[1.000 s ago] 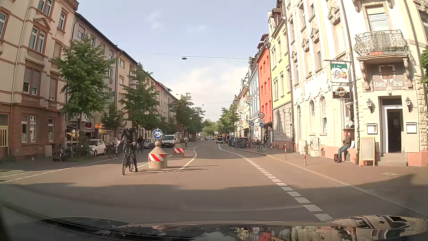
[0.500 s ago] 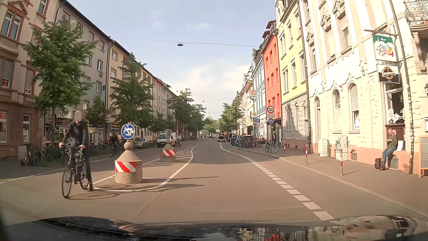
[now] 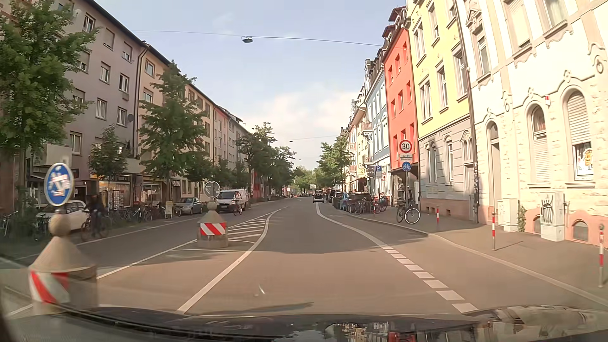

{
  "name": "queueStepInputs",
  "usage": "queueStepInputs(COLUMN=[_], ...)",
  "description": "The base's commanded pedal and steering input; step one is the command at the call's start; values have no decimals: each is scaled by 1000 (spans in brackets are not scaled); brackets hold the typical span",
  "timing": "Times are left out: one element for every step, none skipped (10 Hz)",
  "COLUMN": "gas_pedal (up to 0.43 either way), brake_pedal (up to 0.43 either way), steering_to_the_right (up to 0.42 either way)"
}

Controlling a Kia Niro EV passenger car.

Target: Follow the waypoints while adhering to traffic rules and regulations

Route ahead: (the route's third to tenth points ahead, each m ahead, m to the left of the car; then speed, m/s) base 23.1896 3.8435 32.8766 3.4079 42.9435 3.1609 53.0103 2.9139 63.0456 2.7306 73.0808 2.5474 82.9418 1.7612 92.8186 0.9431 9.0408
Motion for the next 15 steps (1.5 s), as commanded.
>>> queueStepInputs(gas_pedal=[228,220,220,209,209,209,209,209,209,209,209,209,209,209,209], brake_pedal=[0,0,0,0,0,0,0,0,0,0,0,0,0,0,0], steering_to_the_right=[-22,-23,-23,-26,-29,-30,-31,-30,-28,-26,-25,-25,-24,-23,-17])
